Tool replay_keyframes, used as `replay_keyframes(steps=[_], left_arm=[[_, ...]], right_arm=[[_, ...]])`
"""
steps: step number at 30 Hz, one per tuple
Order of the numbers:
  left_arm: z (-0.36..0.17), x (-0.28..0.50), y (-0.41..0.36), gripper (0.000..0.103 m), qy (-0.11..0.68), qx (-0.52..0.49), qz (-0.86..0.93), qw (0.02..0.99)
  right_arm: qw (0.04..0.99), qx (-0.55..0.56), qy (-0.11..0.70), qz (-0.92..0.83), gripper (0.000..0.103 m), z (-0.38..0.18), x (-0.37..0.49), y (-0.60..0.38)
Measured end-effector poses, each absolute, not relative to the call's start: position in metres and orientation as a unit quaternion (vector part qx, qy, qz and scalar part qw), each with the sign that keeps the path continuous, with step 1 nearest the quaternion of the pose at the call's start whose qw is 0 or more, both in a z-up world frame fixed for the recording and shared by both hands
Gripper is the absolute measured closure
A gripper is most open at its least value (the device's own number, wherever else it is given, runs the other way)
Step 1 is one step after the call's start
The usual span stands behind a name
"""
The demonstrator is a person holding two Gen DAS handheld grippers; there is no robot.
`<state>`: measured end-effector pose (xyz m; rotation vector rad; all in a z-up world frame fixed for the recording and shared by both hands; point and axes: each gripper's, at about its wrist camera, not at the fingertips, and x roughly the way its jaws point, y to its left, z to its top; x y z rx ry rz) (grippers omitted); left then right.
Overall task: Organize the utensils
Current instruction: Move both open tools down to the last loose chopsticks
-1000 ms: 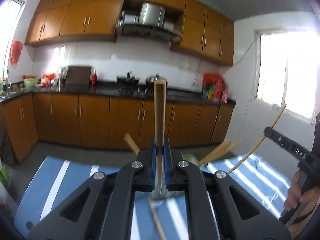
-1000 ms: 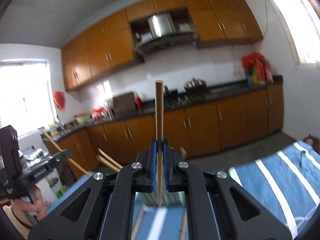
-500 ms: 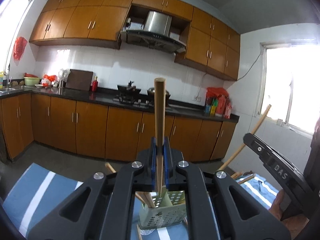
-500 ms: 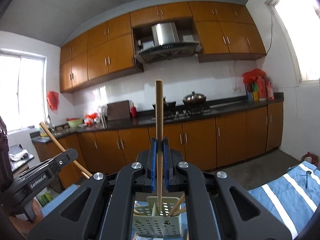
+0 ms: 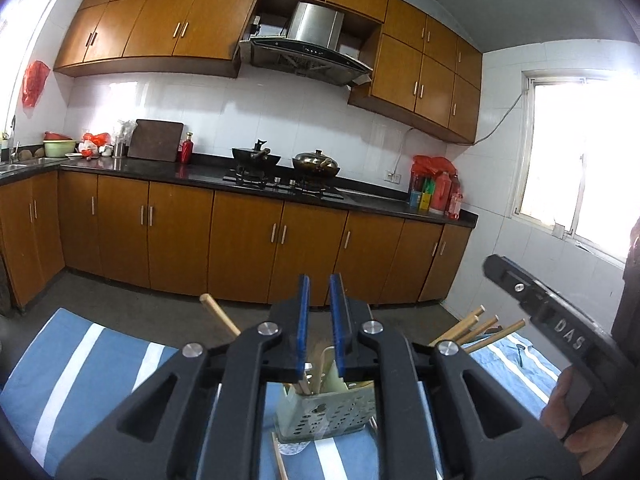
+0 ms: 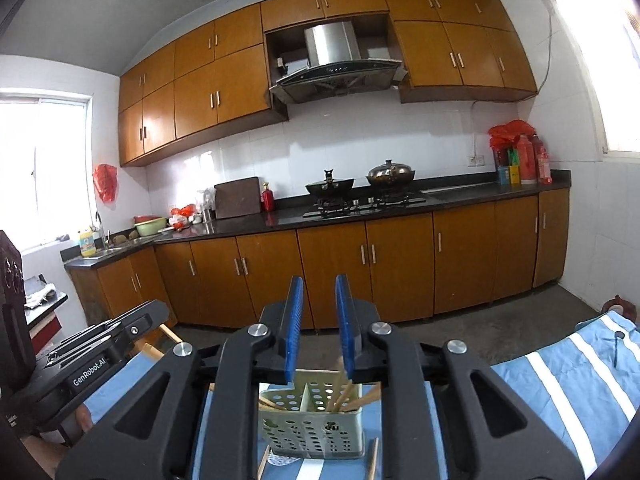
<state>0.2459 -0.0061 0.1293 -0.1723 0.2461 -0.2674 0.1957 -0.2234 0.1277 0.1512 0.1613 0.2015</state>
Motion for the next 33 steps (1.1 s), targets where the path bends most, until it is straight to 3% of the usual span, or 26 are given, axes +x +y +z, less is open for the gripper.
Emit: replay_keyframes(steps=[5, 8, 10, 14, 20, 30, 32, 33], left_arm=[[0.134, 0.225, 0.002, 0.085, 0.114, -0.086, -0.126, 0.982], [0.133, 0.210, 0.008, 0.083, 0.117, -0.086, -0.121, 0.982], [0.125, 0.197, 0.014, 0.075, 0.126, -0.083, -0.115, 0.982], [0.092, 0.184, 0.021, 0.073, 0.169, -0.062, -0.092, 0.979], [0.007, 0.191, 0.029, 0.073, 0.299, -0.058, -0.069, 0.950], [-0.056, 0.186, 0.005, 0.068, 0.385, -0.047, -0.083, 0.918], [-0.058, 0.187, 0.001, 0.068, 0.391, -0.047, -0.088, 0.915], [-0.060, 0.187, -0.001, 0.068, 0.394, -0.047, -0.092, 0.913]], right_arm=[[0.991, 0.083, 0.075, 0.079, 0.085, 0.133, 0.171, -0.238], [0.990, 0.089, 0.087, 0.061, 0.079, 0.125, 0.155, -0.251], [0.989, 0.093, 0.105, 0.048, 0.076, 0.113, 0.150, -0.259], [0.977, 0.089, 0.191, 0.025, 0.076, 0.062, 0.150, -0.273], [0.927, 0.099, 0.360, 0.035, 0.076, -0.039, 0.168, -0.266], [0.896, 0.096, 0.425, 0.084, 0.077, -0.086, 0.170, -0.230], [0.898, 0.087, 0.424, 0.082, 0.078, -0.087, 0.171, -0.227], [0.900, 0.077, 0.423, 0.076, 0.088, -0.088, 0.171, -0.226]])
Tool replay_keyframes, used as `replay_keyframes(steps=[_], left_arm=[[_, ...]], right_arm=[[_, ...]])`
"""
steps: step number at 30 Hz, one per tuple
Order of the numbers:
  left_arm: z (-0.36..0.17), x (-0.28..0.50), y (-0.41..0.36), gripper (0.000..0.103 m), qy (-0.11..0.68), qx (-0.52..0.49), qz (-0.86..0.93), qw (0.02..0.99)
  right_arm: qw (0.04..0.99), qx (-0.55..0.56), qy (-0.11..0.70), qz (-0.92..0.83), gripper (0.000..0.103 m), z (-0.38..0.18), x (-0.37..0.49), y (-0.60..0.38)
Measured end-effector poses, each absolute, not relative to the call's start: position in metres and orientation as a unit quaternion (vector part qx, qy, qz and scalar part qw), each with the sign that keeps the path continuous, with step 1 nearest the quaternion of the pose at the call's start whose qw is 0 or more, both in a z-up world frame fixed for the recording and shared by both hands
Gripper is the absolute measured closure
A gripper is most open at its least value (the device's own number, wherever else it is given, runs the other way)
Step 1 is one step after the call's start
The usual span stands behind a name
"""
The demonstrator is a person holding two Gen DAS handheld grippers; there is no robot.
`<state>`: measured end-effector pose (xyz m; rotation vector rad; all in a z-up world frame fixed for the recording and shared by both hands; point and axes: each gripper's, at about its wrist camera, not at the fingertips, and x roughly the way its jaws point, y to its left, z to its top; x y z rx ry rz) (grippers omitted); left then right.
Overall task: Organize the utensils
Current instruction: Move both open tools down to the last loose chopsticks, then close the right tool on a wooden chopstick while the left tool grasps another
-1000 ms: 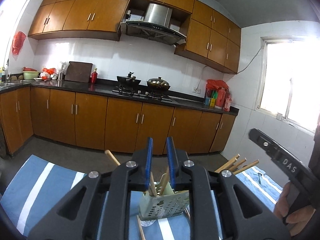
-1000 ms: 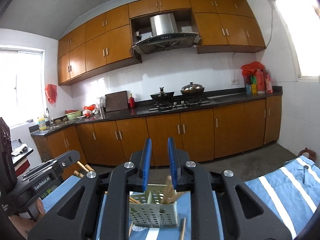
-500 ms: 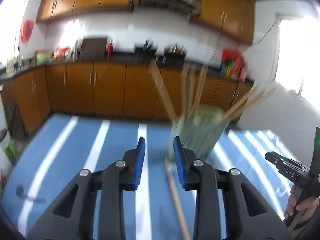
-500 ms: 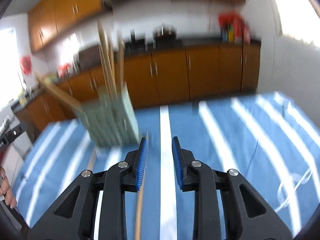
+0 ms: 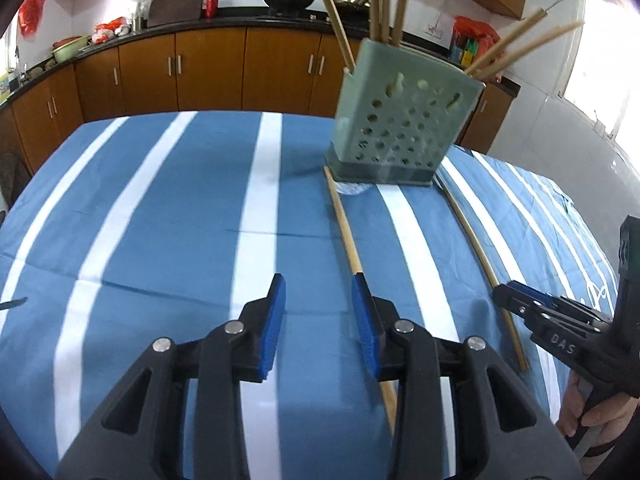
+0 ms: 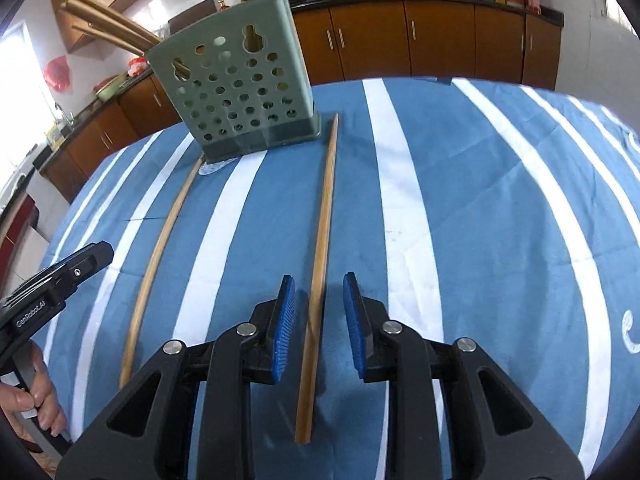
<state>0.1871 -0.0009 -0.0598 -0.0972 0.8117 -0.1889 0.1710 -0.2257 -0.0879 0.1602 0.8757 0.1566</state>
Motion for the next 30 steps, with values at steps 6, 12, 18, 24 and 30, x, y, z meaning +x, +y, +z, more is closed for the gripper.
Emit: replay_keyframes(steps=[6, 12, 18, 24, 30], left_arm=[[-0.071, 0.192, -0.019, 0.068, 0.413, -0.038, -0.105, 0.904], [-0.081, 0.194, -0.037, 0.069, 0.427, -0.013, -0.106, 0.898], [-0.080, 0.196, -0.038, 0.094, 0.429, 0.005, -0.086, 0.899], [-0.079, 0.213, 0.003, 0.095, 0.434, 0.001, -0.037, 0.900], [-0.078, 0.234, 0.043, 0.093, 0.433, -0.007, -0.017, 0.901]], right_arm=[[0.902, 0.086, 0.421, 0.036, 0.096, -0.089, 0.173, -0.245], [0.902, 0.093, 0.420, 0.027, 0.095, -0.089, 0.169, -0.257], [0.903, 0.087, 0.419, 0.028, 0.095, -0.090, 0.172, -0.253], [0.906, 0.068, 0.417, 0.021, 0.095, -0.089, 0.176, -0.256], [0.907, 0.058, 0.417, 0.007, 0.095, -0.088, 0.191, -0.264]])
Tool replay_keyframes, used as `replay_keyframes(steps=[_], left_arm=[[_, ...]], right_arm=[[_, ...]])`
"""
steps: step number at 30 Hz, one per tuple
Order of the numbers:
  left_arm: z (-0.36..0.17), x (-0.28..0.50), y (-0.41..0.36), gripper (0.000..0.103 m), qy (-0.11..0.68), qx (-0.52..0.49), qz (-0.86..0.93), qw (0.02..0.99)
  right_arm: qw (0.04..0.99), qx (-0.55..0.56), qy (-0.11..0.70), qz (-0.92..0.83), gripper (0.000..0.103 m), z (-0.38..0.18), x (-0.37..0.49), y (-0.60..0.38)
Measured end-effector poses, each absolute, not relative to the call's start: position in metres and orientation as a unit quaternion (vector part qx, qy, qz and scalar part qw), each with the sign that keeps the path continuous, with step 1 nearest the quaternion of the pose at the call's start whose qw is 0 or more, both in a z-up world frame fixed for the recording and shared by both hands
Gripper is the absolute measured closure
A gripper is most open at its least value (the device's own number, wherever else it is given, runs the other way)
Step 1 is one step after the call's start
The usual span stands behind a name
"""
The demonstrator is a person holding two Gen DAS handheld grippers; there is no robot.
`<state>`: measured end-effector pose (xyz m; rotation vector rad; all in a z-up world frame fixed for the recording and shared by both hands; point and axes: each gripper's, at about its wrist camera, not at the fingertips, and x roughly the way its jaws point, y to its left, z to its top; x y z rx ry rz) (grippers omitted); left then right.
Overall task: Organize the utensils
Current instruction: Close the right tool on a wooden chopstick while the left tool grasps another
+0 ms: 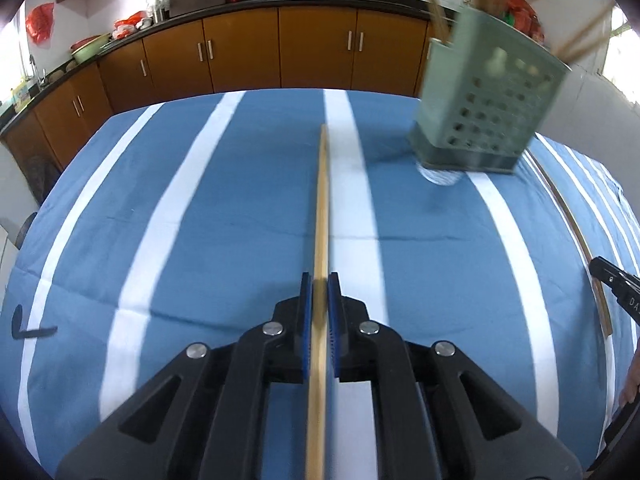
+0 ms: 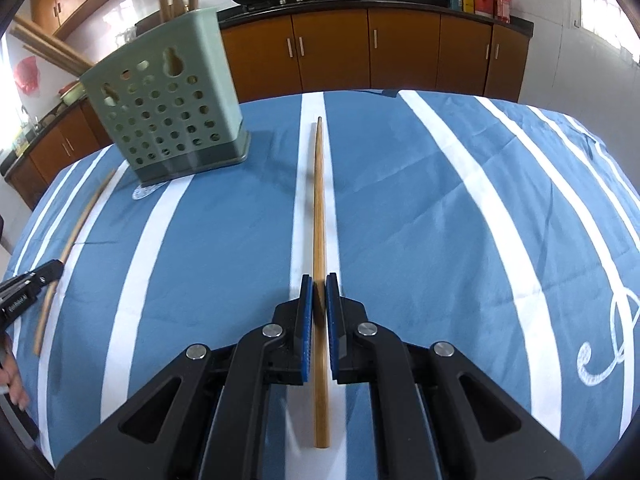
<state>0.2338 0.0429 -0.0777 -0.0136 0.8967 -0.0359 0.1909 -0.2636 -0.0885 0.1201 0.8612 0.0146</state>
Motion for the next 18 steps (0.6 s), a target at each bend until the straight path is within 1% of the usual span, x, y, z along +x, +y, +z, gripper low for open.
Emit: replay_keyframes(steps=[13, 18], left_arm=[[-0.0796, 0.2354, 0.0554, 0.093, 0.427, -0.036, -0.026, 0.903], [-0.0800, 0.2360, 0.0543, 0.093, 0.427, -0.032, -0.023, 0.903]], right_arm=[[0.907, 0.051, 0.418, 0.003, 0.095, -0.0892, 0.1947, -0.2649], [0.907, 0.047, 0.418, 0.001, 0.095, -0.0890, 0.1952, -0.2638]])
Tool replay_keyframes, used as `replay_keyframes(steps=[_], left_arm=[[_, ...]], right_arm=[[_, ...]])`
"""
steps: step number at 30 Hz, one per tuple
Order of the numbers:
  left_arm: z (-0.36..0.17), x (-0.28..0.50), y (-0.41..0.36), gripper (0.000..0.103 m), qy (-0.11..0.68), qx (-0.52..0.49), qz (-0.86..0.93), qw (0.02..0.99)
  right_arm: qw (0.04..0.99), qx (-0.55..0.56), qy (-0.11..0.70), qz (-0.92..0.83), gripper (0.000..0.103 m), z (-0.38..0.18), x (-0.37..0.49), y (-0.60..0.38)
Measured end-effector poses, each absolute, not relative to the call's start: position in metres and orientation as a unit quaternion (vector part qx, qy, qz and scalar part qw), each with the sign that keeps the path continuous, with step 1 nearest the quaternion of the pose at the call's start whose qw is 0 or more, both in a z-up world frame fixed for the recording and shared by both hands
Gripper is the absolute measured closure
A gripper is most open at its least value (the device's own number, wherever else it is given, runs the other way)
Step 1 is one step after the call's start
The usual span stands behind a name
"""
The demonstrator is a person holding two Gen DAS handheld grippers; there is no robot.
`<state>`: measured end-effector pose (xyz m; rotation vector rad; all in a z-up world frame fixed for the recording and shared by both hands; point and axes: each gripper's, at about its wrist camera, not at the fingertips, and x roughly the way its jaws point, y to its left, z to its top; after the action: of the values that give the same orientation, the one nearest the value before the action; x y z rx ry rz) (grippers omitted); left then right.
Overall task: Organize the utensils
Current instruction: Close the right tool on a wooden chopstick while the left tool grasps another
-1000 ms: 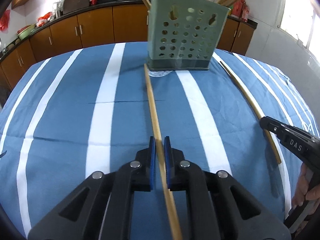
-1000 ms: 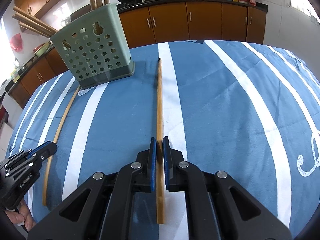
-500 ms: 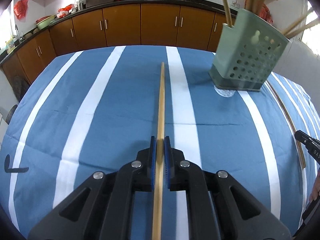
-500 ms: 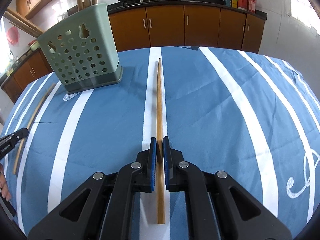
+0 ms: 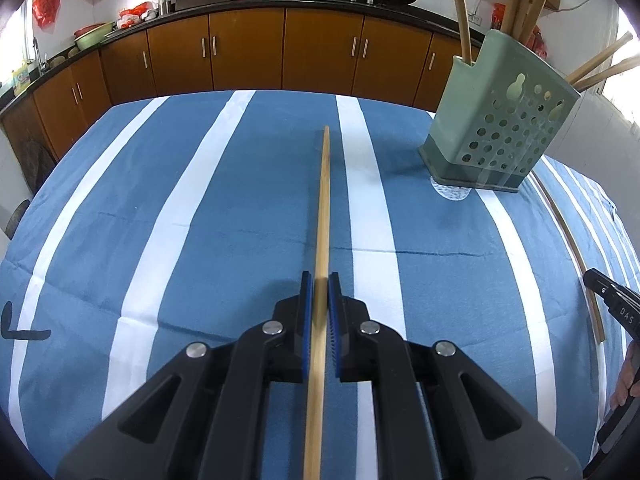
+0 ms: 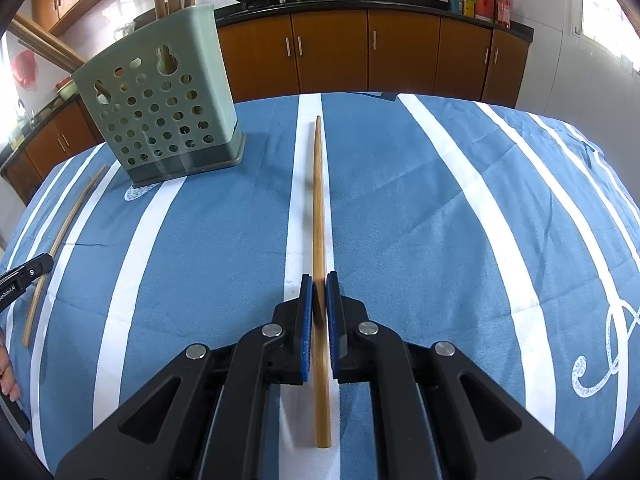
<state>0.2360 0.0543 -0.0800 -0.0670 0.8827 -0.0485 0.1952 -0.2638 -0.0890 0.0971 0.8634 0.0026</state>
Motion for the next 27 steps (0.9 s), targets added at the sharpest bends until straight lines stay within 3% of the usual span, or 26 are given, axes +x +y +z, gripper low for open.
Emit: replay_keyframes(steps=[27], left_arm=[[-0.0804, 0.2358, 0.0559, 0.093, 0.427, -0.041, -0.027, 0.903]], right_arm=[[0.907, 0.049, 0.418, 0.002, 0.095, -0.0888, 0.1952, -0.2643]])
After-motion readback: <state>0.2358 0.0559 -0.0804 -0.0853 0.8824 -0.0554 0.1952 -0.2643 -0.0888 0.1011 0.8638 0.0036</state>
